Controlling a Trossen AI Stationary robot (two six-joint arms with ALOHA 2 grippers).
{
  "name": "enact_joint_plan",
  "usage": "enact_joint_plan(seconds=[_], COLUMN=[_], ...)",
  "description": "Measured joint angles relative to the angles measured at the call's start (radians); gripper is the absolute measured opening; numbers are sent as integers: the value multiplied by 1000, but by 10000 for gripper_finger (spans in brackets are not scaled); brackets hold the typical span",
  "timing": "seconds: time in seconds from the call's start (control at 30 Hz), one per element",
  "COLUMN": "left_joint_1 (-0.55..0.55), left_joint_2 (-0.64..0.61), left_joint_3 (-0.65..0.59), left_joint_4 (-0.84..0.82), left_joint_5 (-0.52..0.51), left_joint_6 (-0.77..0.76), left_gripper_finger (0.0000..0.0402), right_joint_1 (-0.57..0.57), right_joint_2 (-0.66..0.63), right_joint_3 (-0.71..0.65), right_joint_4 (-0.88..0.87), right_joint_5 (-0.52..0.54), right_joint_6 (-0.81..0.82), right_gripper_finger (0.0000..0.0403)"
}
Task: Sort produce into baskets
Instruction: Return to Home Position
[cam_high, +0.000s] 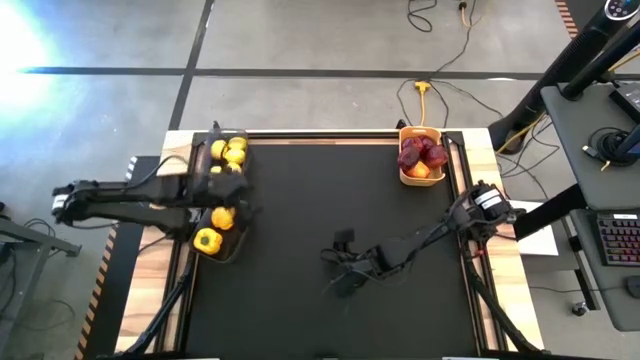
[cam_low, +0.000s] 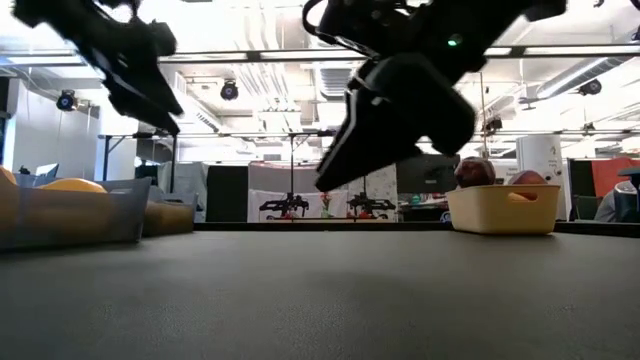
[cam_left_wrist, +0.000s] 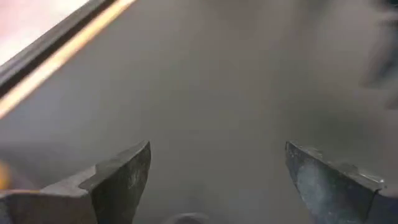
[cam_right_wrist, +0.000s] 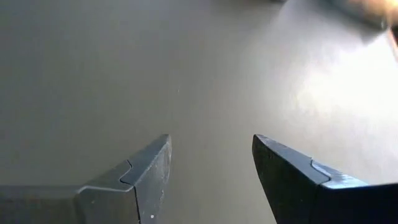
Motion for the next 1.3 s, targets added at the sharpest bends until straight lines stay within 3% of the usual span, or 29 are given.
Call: enact_joint_plan(seconds=[0.17, 0.27, 0.43, 0.6, 0.73, 0.87, 1.13, 1.3], left_joint_1=[-246, -343, -366, -368, -368, -368, -368, -363], left_joint_2=[-107, -143, -159, -147, -161, -207, -405, -533], left_joint_3=[-131, -199, -235, -244, -281, -338, -350, -393], left_joint_4=[237, 368, 426, 421, 462, 556, 510, 583], left_joint_5=[0, 0, -26, -21, -13, -5, 5, 6], left_joint_6=[20, 155, 221, 142, 175, 210, 279, 289], left_gripper_finger=[352, 352, 352, 352, 352, 352, 352, 352], right_joint_1=[-7, -5, -6, -6, -6, -9, -16, -17], right_joint_2=[-21, -54, -113, -215, -358, -529, -950, -1214], right_joint_3=[-1, -5, -62, -193, -334, -497, -739, -842], right_joint_4=[56, 72, 75, 268, 470, 591, 604, 550], right_joint_5=[-8, -7, -10, -23, -158, -190, -186, -186], right_joint_6=[-102, -116, -117, -142, -176, -189, -182, -181], right_gripper_finger=[193, 151, 74, 19, 11, 10, 10, 10])
